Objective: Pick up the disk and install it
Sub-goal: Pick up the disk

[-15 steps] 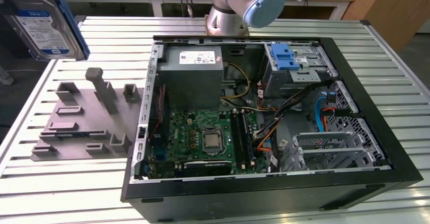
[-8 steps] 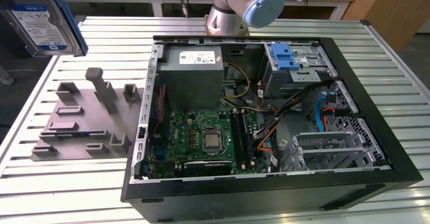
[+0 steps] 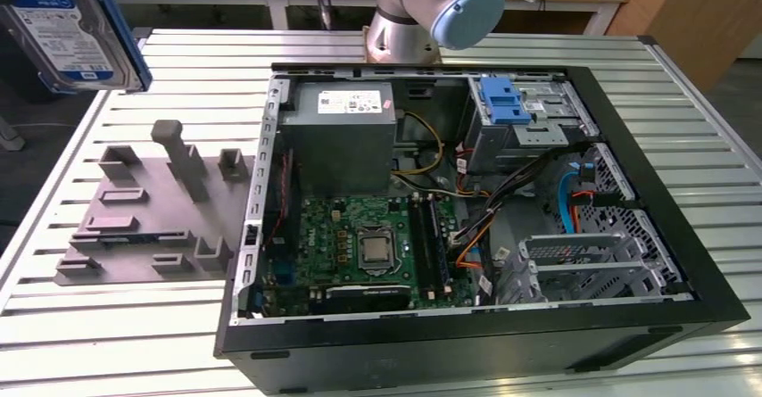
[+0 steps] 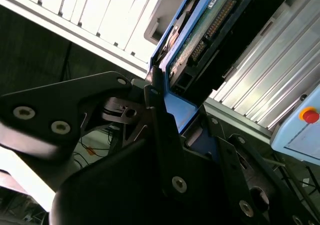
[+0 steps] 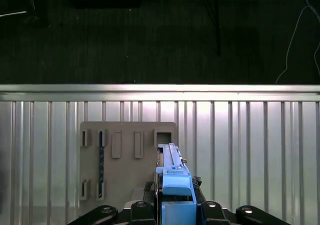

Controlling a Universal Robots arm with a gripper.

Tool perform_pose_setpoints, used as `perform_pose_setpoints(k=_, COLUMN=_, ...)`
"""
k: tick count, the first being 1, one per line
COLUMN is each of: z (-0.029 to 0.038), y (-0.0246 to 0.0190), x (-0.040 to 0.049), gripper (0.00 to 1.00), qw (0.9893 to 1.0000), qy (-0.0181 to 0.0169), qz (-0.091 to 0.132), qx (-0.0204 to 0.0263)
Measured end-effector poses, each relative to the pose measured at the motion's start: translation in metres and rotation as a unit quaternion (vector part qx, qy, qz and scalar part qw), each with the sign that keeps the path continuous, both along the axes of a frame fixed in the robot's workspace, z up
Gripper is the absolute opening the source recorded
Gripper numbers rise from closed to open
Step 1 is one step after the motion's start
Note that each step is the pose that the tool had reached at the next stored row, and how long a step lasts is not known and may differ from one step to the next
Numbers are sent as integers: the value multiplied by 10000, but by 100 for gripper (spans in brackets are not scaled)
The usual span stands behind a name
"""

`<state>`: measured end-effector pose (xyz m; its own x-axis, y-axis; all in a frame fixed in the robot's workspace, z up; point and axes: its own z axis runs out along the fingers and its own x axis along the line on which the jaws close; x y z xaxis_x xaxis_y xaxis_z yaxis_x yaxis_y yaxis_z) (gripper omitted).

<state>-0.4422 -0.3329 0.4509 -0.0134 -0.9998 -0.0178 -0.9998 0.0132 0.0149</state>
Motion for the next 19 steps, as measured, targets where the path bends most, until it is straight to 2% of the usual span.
perform_pose_setpoints(k=7, z=92, y=0, x=0, gripper=36, qw=10000, qy=0, qz=0, qx=0)
perform_pose_setpoints(k=17, z=100, y=0, x=0, gripper=36, qw=10000, qy=0, qz=0, qx=0)
perform_pose_setpoints(k=19, z=101, y=-11, x=5, gripper=36, qw=10000, qy=2, qz=1, qx=-1)
